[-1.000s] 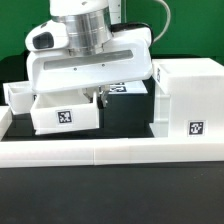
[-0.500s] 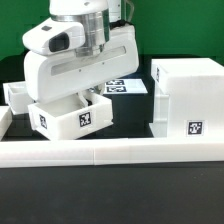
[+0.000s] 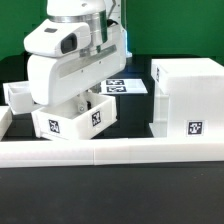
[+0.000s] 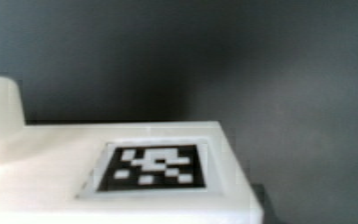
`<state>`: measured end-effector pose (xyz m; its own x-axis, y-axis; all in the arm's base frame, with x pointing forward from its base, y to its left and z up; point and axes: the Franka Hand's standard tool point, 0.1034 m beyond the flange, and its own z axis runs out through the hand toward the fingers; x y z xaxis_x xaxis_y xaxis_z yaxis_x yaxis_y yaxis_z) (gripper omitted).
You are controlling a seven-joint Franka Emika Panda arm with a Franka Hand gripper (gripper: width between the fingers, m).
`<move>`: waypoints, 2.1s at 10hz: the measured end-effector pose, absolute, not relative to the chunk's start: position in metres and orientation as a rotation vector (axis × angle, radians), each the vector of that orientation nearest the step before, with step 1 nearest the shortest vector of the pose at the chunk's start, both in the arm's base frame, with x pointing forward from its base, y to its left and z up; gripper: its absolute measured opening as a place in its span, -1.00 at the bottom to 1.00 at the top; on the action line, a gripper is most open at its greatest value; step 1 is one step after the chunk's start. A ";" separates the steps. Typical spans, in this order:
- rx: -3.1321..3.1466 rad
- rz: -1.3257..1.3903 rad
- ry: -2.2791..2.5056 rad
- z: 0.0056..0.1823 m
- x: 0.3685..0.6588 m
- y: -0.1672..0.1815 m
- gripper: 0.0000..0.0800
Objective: Assemble drawer
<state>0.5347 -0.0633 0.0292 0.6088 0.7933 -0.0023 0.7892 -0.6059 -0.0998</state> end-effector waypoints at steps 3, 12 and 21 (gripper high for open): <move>-2.527 0.095 -1.790 0.026 0.536 -0.053 -0.89; -2.341 0.037 -2.133 0.020 0.541 -0.030 -0.89; -2.266 0.060 -2.214 0.011 0.538 -0.010 -0.89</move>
Offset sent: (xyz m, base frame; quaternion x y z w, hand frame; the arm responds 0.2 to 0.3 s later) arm 0.0102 0.0173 -0.0075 -0.0524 -0.0374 -0.2177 0.9739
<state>0.5381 -0.0097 0.0110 0.0228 0.9987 -0.0458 0.9997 -0.0231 -0.0069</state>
